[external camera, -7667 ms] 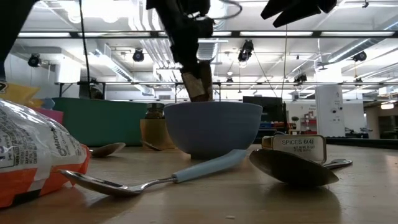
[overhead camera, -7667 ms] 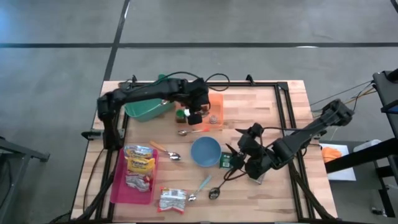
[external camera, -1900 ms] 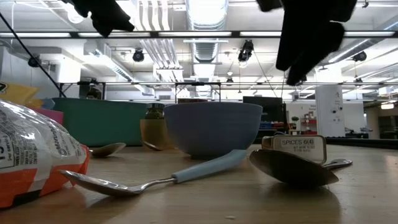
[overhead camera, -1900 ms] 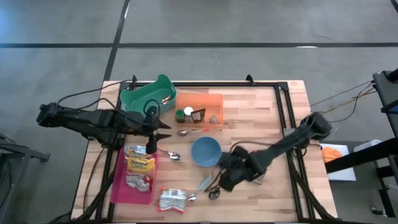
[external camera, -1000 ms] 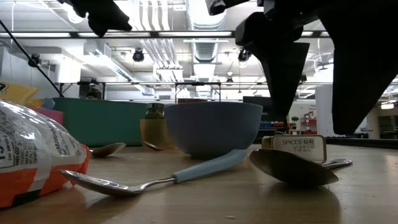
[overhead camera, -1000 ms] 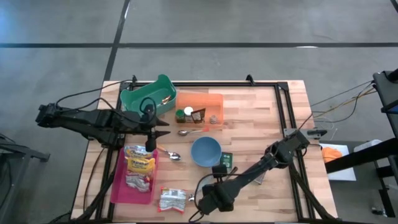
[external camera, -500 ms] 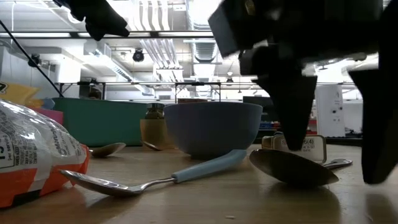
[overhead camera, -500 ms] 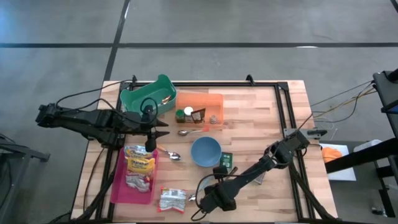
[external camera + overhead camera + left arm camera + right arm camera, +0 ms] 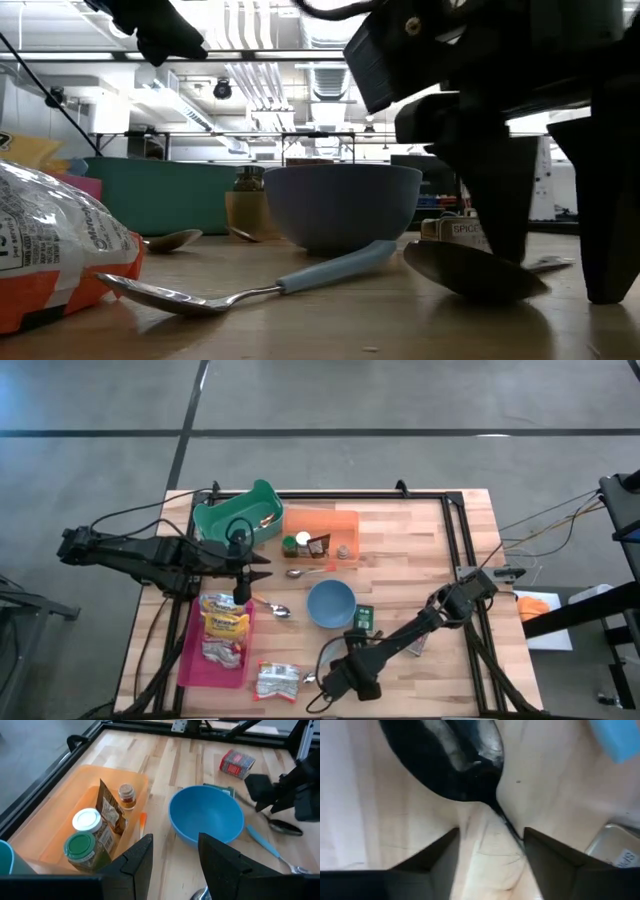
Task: Pick & Place Food Item
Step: Put the black spoon into the green bin
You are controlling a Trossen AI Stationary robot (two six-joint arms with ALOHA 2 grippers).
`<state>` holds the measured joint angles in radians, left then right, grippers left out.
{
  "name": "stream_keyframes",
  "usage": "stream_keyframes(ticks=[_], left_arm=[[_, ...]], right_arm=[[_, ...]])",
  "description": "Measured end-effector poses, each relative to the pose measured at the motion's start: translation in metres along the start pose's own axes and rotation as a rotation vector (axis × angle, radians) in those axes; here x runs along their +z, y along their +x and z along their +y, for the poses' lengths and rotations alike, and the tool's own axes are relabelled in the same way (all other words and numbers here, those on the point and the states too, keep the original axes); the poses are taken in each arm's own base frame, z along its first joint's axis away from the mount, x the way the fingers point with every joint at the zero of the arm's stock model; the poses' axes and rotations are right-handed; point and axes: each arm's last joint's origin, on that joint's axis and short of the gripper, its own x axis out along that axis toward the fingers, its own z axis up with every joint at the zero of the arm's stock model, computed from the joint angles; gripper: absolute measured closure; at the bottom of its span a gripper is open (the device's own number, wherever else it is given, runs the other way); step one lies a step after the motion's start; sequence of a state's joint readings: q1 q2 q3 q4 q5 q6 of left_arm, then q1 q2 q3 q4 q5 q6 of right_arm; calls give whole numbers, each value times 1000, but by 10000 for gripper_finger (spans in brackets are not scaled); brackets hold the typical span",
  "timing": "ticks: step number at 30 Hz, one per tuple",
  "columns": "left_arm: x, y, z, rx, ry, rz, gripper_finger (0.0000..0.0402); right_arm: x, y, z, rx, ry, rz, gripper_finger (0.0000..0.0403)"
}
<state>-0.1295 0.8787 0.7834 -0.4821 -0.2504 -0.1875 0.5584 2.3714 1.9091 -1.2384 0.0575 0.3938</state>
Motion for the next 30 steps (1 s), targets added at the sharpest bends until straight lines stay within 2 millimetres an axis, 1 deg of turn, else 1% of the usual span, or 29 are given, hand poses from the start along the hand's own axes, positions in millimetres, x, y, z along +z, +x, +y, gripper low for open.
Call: stream_keyframes(ticks=[6,10,19,22,24,26,28,30], left_arm=[[-2,1,0,0,3,11,242],[-2,1,0,0,3,11,242],[-2,1,0,-1,3,7,242],[0,1,0,-4,-2,-12,242],[2,1,-1,-6,-5,-34,242],[4,1,-1,-10,-10,-56,242],[6,1,-1,-13,-14,-72,242],[6,1,-1,-13,-15,-76,242]], right_arm=[[3,0,0,31,-14,-11,315],[4,0,1,34,-23,-16,381],[4,-4,1,22,42,-34,390],[4,-11,2,-17,84,-98,391],[4,-19,0,-79,120,-158,391],[0,-33,-2,-157,141,-225,391],[-4,-48,-2,-201,167,-299,392],[-8,-58,-1,-229,199,-343,392]])
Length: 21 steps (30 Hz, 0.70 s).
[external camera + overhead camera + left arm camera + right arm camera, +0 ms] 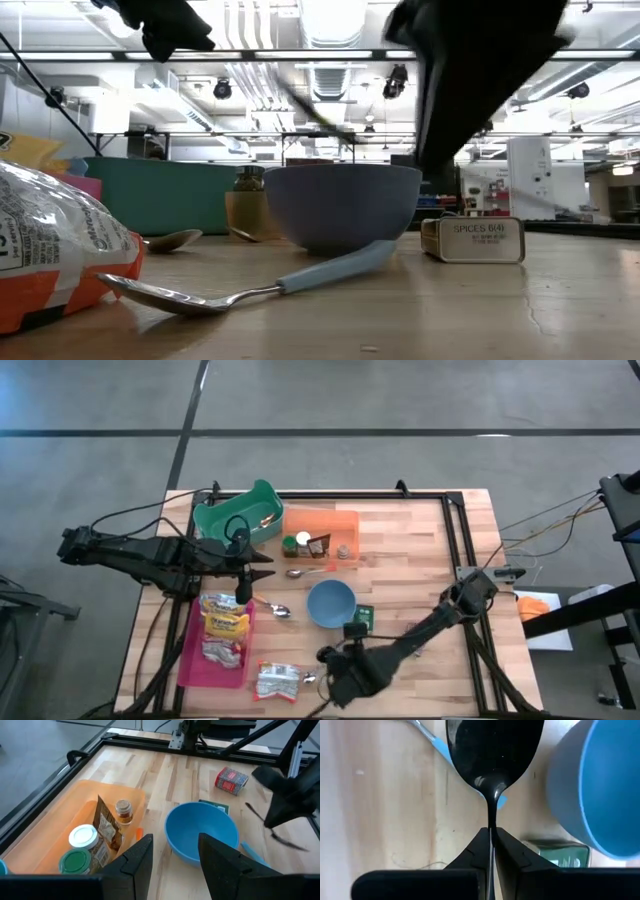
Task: Pick & Place Food Item
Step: Put the black spoon into the green bin
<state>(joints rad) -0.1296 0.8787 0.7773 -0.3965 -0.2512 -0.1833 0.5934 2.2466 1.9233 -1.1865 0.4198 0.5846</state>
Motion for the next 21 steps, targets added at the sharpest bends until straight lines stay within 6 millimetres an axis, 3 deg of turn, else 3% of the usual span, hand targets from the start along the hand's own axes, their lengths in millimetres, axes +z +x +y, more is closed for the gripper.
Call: stream_keyframes(ticks=[13,21], left_arm=[[8,2,-2,-19,-24,-104,242],[-2,28,-7,-39,26,-303,242]], right_arm=[[11,-64,-38,-398,285,-509,392],[24,-72,-64,-531,485,-678,392]])
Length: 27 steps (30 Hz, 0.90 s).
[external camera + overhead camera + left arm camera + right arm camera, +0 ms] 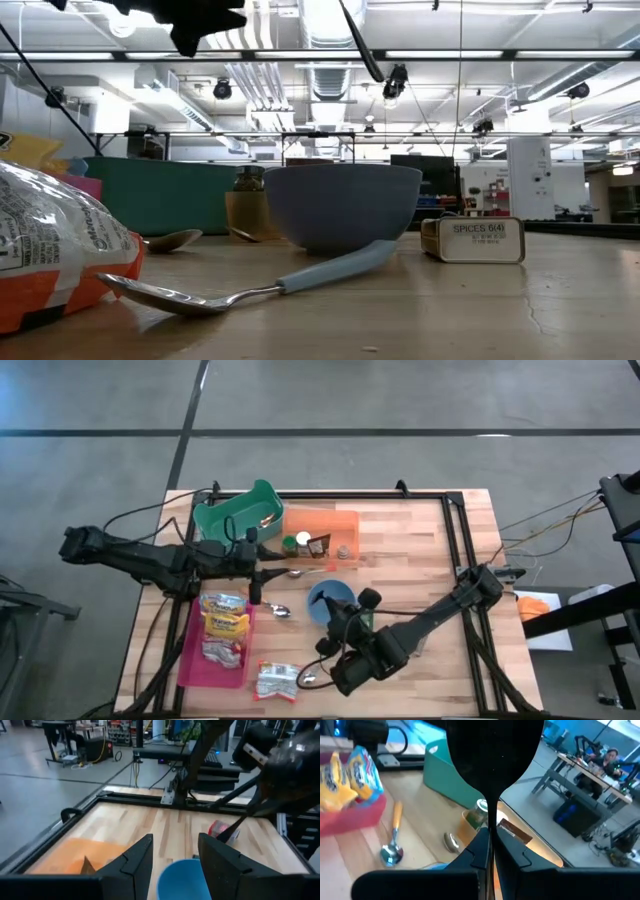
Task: Pick & Place Food Item
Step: Put the black spoon into the green bin
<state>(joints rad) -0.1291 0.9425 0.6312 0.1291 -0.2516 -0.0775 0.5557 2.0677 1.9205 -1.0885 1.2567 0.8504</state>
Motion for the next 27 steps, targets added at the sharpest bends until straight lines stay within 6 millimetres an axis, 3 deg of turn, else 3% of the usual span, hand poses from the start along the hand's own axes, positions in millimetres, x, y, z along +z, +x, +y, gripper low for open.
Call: stream_keyframes(ticks=[7,19,27], left_arm=[[-17,22,-4,-2,19,69,242],[-42,67,-17,-15,-44,30,243],[-48,75,-27,-45,-13,3,243]], right_arm=[[4,2,-3,-42,43,-47,392],[10,2,-7,-104,105,-128,392],[14,16,-12,-136,116,-116,392]])
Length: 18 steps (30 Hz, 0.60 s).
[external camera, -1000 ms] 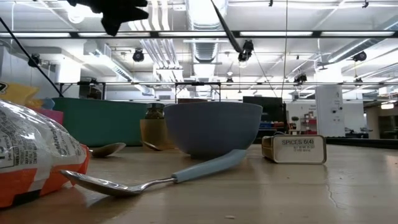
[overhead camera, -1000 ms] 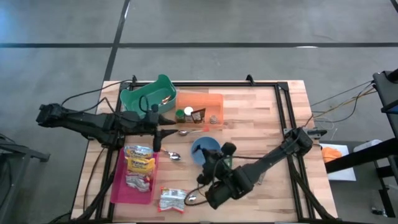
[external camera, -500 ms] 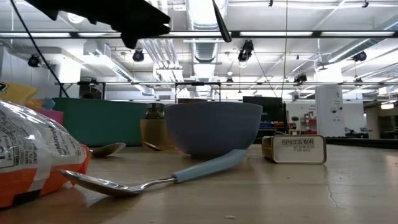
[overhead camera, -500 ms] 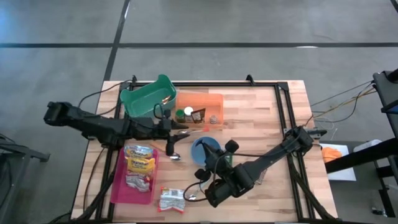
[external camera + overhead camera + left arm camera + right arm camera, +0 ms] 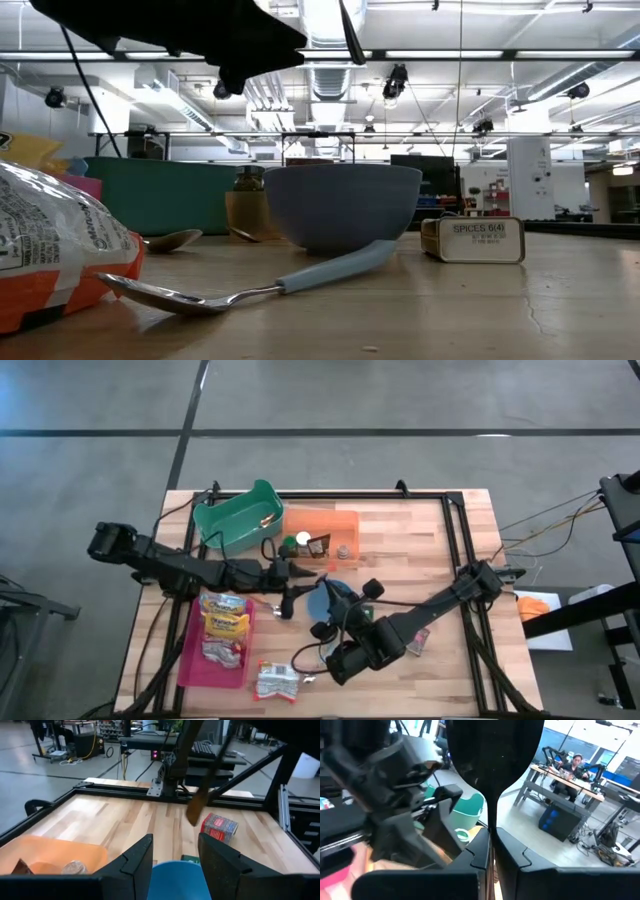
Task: Pick & Place Food Item
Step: Put the black spoon into the green bin
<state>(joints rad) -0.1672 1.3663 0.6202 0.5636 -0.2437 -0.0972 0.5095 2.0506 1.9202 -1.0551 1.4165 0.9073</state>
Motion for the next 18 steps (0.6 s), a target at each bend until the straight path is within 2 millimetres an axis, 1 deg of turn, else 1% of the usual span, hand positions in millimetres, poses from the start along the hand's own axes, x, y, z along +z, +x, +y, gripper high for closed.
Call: stream_keyframes(ticks=[4,7,12,14,18], left_arm=[[1,-3,-4,-16,28,-8,243],[4,-4,-4,-14,44,-19,243],[8,-11,-2,32,73,-11,243],[11,-19,1,62,80,11,242],[23,-38,6,108,73,10,242]], right_arm=[[2,14,-1,-10,-21,32,392],[11,27,0,24,-40,81,392],[35,43,6,160,-105,110,392],[47,45,5,214,-114,108,392],[69,45,-1,306,-77,102,392]])
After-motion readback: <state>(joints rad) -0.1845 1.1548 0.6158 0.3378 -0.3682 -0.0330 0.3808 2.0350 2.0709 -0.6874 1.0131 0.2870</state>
